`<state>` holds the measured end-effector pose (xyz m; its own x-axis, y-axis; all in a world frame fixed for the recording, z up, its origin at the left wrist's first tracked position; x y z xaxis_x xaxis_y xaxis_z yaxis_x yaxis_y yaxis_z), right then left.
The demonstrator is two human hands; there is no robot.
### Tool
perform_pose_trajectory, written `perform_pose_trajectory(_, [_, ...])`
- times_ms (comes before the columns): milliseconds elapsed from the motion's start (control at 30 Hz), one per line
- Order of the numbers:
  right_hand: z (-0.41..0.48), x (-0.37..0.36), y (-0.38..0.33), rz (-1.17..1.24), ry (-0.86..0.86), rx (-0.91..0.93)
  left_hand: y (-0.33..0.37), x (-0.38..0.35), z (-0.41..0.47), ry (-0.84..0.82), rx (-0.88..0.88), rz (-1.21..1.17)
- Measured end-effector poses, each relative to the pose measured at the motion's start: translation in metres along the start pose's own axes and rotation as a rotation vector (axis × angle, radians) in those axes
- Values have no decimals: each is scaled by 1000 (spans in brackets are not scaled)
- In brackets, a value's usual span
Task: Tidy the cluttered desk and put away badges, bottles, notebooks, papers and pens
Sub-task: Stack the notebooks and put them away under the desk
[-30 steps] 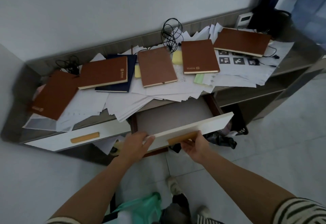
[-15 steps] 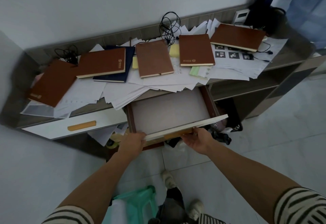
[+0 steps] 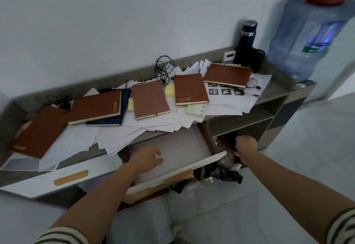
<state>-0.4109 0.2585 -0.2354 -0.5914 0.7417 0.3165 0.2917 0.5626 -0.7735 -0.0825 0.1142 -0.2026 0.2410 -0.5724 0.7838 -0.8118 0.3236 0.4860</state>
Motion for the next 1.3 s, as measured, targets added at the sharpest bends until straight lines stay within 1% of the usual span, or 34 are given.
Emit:
perform_pose_trajectory(100, [14,9,-35,24,65,49,33,22,27,25,-75,-33])
perform_pose_trajectory(200, [30,8,-77,16,71,114,63,46,61,99,-147,-30])
perform_pose_trajectory(300, [48,2,-116,41,83,158,84,68,102,166,-173,-28])
perform_pose_trajectory(400, [66,-4,-146,69,93,162,99,85,142,181,-160,-117])
perform_pose_trajectory(567, [99,-4,-169,85,96,82,114,94,192,193,-49,-224])
perform_pose_trajectory(667, [127,1,-176,79,134,50,112,88,214,159,40,-371])
perform_pose_trajectory(733, [144,1,-184,77,136,33,108,83,226,177,99,-481])
perform_pose_trajectory(933, [179,-14,-210,79,37,-39,106,81,234,274,239,-641])
perform_pose_trajectory(1000, [184,-20,-219,90,22,26,106,81,235,267,270,-699])
perform_pose_trajectory(1100, [182,-23,-252,102,24,273,107,78,242,270,318,-746])
perform_pose_trajectory(1167, [170,-26,-283,129,-19,409,108,79,243,285,334,-768])
perform_pose_trajectory(1300, [149,-27,-339,172,-113,616,107,76,242,334,372,-836])
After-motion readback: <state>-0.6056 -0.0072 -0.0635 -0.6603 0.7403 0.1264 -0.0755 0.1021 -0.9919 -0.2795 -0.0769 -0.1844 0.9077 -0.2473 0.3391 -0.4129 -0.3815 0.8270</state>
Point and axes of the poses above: each hand's wrist, its own z-axis towards the middle knuckle, its own x-axis out of the back of the hand, y = z × x, the point moved 5 cm from there along z, towards the middle knuckle, and after that the axes turned 6 degrees about -z, right-handed, at the moved point
